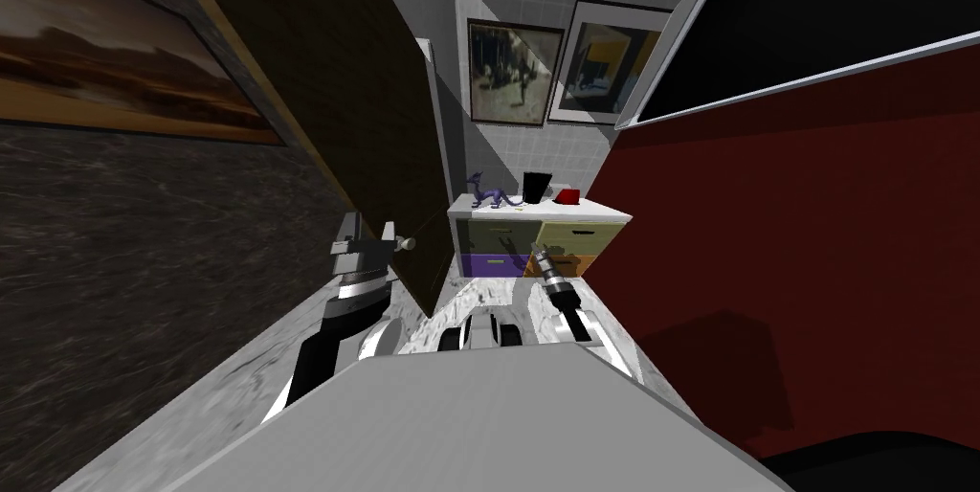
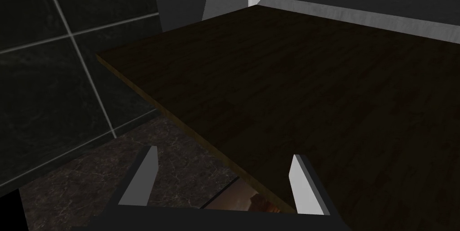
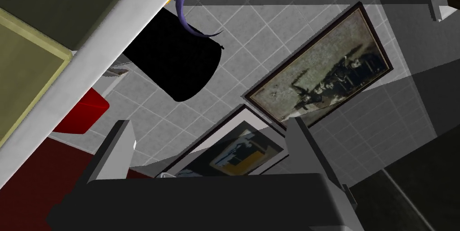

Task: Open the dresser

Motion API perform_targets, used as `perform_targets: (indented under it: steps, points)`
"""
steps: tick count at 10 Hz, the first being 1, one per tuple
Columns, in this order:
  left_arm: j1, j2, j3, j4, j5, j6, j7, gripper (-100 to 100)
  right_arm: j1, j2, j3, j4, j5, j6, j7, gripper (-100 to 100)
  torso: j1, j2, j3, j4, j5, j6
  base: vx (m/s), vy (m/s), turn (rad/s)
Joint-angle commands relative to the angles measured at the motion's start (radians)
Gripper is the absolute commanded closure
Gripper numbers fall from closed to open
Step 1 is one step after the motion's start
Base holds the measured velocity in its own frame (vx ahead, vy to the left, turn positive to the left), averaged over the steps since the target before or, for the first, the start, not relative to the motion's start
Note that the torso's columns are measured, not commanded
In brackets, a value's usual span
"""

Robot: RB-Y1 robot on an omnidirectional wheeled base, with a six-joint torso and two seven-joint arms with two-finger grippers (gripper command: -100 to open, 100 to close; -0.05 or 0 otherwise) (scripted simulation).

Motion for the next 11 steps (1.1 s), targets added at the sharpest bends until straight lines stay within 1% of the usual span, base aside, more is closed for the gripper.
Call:
perform_targets:
  steps: [1, 2, 3, 4, 5, 6, 7, 9, 10, 11]
  points:
    - [0.0, 0.0, 0.0, 0.0, 0.0, 0.0, 0.0, 0, -0.007, -0.004, 0.008, 0.009, 0.069, 0.041, 0.015, -100, 0.0, 0.001, 0.0, 0.0, 0.0, 0.0, 0.044, 0.007, -0.005]
    - [0.0, 0.0, 0.0, 0.0, 0.0, 0.0, 0.0, 0, -0.013, -0.009, 0.018, 0.037, 0.104, 0.088, 0.043, -100, 0.0, 0.004, 0.002, 0.001, 0.0, 0.0, 0.071, 0.02, 0.062]
    - [0.0, 0.0, 0.0, 0.0, 0.0, 0.0, 0.0, 0, -0.013, -0.009, 0.018, 0.037, 0.134, 0.088, 0.043, -100, 0.001, 0.002, 0.001, 0.001, 0.0, 0.0, 0.078, 0.012, 0.037]
    - [0.0, 0.0, 0.0, 0.0, 0.0, 0.0, 0.0, 0, -0.013, -0.009, 0.018, 0.037, 0.143, 0.088, 0.043, -100, 0.0, 0.001, 0.0, 0.0, 0.0, 0.0, 0.04, -0.001, -0.003]
    - [0.0, 0.0, 0.0, 0.0, 0.0, 0.0, 0.0, 0, -0.018, -0.015, 0.028, 0.066, 0.183, 0.136, 0.072, -100, 0.0, 0.002, 0.001, 0.0, 0.0, 0.0, 0.086, 0.009, 0.065]
    - [0.0, 0.0, 0.0, 0.0, 0.0, 0.0, 0.0, 0, -0.018, -0.015, 0.028, 0.066, 0.214, 0.136, 0.072, -100, 0.0, 0.0, 0.0, 0.0, 0.0, 0.0, 0.093, 0.008, 0.041]
    - [0.0, 0.0, 0.0, 0.0, 0.0, 0.0, 0.0, 0, -0.024, -0.02, 0.039, 0.095, 0.244, 0.184, 0.101, -100, 0.0, -0.001, -0.001, 0.0, 0.0, 0.0, 0.123, 0.005, 0.068]
    - [0.0, 0.0, 0.0, 0.0, 0.0, 0.0, 0.0, 0, -0.024, -0.02, 0.039, 0.095, 0.295, 0.184, 0.101, -100, 0.001, 0.0, 0.0, 0.0, 0.0, 0.0, 0.072, 0.007, 0.019]
    - [0.0, 0.0, 0.0, 0.0, 0.0, 0.0, 0.0, 0, -0.031, -0.025, 0.049, 0.125, 0.328, 0.233, 0.13, -100, 0.001, 0.004, 0.002, 0.001, 0.0, 0.0, 0.066, 0.017, 0.071]
    - [0.0, 0.0, 0.0, 0.0, 0.0, 0.0, 0.0, 0, -0.031, -0.025, 0.049, 0.125, 0.359, 0.233, 0.13, -100, 0.001, 0.002, 0.002, 0.001, 0.0, 0.0, 0.068, 0.009, 0.05]
